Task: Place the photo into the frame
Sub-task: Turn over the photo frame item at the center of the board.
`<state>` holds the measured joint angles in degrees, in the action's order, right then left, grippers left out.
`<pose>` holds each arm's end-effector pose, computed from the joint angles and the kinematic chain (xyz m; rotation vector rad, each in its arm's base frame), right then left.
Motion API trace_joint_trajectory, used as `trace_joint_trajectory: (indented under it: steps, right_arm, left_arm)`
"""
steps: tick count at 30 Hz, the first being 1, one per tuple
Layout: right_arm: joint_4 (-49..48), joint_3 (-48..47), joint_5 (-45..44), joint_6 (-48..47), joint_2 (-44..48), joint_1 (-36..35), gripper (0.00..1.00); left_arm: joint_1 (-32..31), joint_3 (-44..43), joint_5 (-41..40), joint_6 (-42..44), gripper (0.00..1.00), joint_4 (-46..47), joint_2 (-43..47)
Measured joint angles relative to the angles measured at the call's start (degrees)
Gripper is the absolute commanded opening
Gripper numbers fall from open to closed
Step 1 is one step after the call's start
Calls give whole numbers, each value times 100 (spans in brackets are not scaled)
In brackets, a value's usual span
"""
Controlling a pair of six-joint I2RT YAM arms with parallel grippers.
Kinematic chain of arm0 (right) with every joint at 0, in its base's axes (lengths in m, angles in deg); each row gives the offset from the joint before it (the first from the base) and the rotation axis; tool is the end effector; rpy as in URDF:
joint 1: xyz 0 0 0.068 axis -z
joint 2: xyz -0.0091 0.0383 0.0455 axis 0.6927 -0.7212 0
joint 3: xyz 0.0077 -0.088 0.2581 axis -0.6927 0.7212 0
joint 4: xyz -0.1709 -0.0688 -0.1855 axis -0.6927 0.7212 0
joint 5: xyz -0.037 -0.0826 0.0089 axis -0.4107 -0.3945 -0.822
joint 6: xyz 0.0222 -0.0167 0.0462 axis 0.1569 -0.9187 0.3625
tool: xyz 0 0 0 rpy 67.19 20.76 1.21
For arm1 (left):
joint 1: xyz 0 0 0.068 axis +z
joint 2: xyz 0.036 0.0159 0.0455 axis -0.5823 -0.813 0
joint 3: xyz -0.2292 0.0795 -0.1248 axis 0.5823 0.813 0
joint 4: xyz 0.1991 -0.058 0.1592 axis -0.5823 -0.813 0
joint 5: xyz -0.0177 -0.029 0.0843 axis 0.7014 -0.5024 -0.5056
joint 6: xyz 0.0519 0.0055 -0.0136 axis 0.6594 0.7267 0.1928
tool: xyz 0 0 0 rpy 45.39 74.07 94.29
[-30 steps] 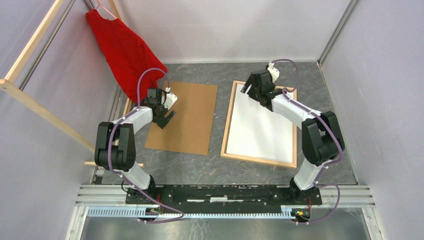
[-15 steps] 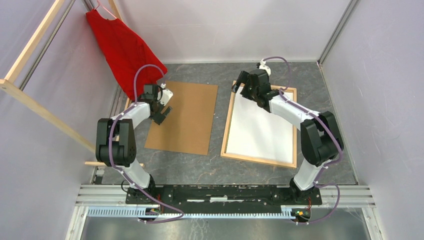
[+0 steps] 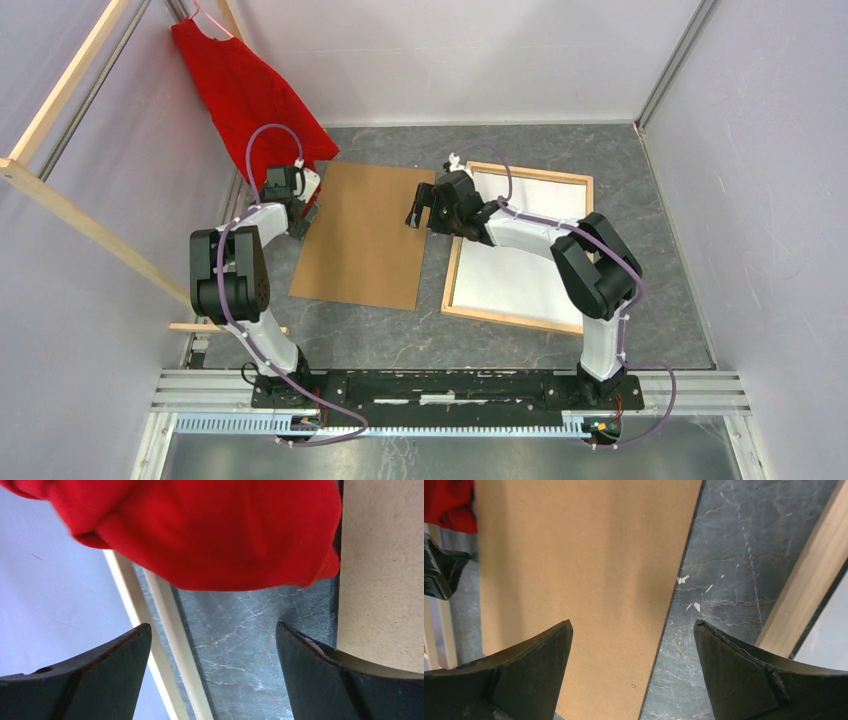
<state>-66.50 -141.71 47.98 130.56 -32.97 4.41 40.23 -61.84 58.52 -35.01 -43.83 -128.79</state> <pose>0.3324 0.2713 0.1882 0.1666 2.3636 0.7231 0.3570 0.0401 0.1714 0.5313 2.4738 0.6932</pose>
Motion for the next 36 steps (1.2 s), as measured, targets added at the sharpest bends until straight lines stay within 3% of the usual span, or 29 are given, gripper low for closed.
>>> trace_joint_trajectory:
  steps: [11,20,28,36]
  right_arm:
    - [273,-42,-247,490,-260,-219,98]
    - [232,-125,-339,826,-435,-442,98]
    - [114,-140,-179,1158,-466,-450,98]
    - [-1169,678,282,1849,-243,-282,96]
  left_arm:
    - [-68,205,-15,-11,100,380,-107]
    - [-636,479,-103,-35,99,627,31]
    - [-675,503,-31,-50,99,651,50]
    - [-621,503,13,-46,99,632,50]
